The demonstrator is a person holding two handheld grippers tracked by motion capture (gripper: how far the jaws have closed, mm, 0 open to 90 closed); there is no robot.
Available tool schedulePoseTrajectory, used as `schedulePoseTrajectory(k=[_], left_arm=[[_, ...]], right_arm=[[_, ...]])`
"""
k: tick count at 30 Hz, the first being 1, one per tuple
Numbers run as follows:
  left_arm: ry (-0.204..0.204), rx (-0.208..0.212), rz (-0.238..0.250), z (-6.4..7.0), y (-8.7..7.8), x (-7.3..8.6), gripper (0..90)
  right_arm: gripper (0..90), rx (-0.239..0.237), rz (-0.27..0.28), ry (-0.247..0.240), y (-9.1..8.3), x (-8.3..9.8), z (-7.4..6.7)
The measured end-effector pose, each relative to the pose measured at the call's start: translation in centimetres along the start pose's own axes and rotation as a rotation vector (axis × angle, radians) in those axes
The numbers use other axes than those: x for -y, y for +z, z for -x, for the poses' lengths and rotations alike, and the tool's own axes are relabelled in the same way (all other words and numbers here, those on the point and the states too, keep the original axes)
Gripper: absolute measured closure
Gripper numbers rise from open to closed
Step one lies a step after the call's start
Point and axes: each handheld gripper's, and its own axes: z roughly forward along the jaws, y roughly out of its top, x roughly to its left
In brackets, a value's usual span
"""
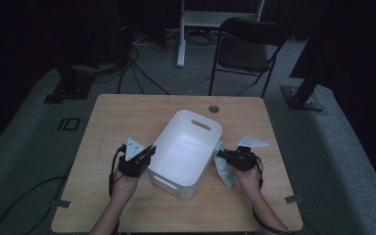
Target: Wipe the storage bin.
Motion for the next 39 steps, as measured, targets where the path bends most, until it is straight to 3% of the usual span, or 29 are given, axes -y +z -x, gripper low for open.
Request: schedulePoseTrajectory(k=[26,33,39], left_arm=[[-0.009,-0.015,-0.001,0.2,0.1,0.0,86.6],[-0.019,-0.026,-0.003,0.3,0.1,-0.1,86.8],[-0.016,-0.018,-0.003,0.3,0.1,-0.1,86.7]], right_arm=[[84.7,0.019,-0.140,0.067,2.4,1.7,1.9],[84.7,-0.026,-0.069,0.052,0.5,0.4,0.7],[84.7,-0.076,0.038,-0.007,-1.7,-1.1,-1.3]])
